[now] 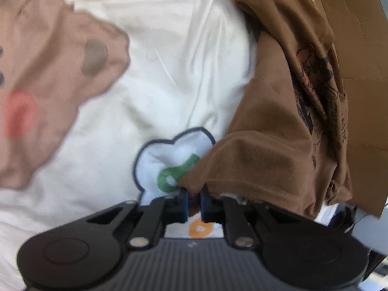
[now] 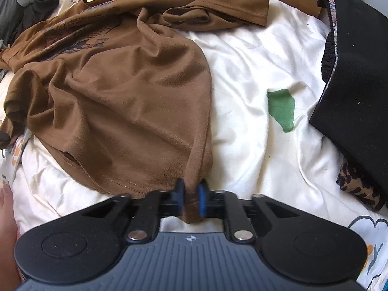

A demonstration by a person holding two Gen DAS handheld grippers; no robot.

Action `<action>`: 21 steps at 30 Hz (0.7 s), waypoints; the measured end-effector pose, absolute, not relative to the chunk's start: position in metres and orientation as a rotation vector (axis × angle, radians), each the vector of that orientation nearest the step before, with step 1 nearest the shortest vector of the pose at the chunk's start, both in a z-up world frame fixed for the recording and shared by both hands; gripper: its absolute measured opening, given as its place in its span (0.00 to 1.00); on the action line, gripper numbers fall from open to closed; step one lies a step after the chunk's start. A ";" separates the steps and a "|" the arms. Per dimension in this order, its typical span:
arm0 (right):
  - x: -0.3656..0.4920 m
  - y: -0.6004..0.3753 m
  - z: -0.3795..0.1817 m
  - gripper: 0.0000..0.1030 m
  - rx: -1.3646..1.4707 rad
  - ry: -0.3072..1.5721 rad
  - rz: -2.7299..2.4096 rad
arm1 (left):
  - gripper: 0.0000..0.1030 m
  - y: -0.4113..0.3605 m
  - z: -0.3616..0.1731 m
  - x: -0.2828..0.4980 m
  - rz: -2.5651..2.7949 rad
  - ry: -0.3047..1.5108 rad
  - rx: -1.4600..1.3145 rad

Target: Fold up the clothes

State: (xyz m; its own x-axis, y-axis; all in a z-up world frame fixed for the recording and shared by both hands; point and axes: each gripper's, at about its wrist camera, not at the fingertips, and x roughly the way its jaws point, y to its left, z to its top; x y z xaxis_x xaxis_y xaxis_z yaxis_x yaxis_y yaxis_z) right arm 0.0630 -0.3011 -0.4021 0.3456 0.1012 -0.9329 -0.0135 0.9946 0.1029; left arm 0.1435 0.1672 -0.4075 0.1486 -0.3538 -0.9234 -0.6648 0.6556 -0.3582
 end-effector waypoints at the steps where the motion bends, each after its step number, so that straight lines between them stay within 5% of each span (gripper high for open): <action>1: 0.063 -0.302 -0.400 0.07 0.089 1.217 0.075 | 0.08 0.171 -0.403 0.143 0.270 1.458 -0.884; 21: 0.064 -0.310 -0.351 0.06 0.050 1.279 0.107 | 0.06 0.235 -0.313 0.136 0.248 1.448 -0.600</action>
State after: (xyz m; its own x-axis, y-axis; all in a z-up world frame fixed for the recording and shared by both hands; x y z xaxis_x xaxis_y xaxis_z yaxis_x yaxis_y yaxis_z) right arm 0.0636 -0.3100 -0.3515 0.2833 0.1077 -0.9530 -0.0516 0.9940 0.0970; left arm 0.1361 0.2345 -0.3126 0.1289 -0.1941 -0.9725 -0.5070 0.8299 -0.2328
